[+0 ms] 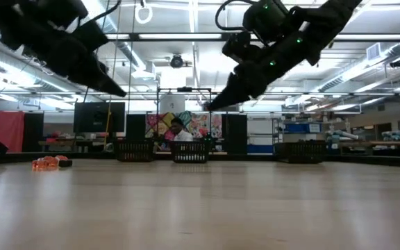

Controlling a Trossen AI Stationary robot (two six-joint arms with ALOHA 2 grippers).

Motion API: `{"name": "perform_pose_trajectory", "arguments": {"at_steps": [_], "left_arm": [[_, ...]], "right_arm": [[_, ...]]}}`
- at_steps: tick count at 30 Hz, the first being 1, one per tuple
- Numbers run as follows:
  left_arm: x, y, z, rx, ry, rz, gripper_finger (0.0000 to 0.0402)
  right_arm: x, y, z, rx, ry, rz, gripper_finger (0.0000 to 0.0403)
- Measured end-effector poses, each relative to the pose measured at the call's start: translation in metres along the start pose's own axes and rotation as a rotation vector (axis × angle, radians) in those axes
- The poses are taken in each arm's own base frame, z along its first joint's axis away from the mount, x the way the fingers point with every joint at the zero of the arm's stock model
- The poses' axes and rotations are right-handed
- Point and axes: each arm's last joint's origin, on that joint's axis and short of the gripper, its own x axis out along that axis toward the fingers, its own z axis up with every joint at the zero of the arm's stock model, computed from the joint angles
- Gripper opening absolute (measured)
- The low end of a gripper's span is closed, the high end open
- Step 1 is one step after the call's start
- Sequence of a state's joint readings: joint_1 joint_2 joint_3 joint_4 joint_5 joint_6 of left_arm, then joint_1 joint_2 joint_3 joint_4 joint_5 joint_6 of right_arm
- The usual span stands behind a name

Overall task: Sort Halloween decoration
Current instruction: Put the orange pumpkin toy into the left black bin

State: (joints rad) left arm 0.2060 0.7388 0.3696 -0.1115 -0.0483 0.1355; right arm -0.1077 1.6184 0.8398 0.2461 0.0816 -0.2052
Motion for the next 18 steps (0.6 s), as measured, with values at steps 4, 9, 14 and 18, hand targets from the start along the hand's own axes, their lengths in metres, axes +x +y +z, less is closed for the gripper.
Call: {"name": "perform_pose_trajectory", "arguments": {"at_steps": [4,9,14,18], "left_arm": [[-0.006,0.006,-0.025,-0.03,-0.037,0.072,0.0114],[-0.019,0.014,-0.031,-0.063,-0.113,0.149,0.0114],[-0.031,0.017,-0.031,-0.058,-0.154,0.192,0.0114],[-0.039,0.02,-0.03,-0.093,-0.199,0.238,0.0114]], "right_arm": [[0.002,-0.018,0.011,0.029,-0.059,-0.033,0.0106],[0.028,-0.032,0.038,0.031,-0.074,-0.027,0.0106],[0.071,-0.045,0.065,0.008,-0.03,-0.028,0.0106],[0.103,-0.059,0.082,0.027,-0.036,-0.047,0.0106]]}}
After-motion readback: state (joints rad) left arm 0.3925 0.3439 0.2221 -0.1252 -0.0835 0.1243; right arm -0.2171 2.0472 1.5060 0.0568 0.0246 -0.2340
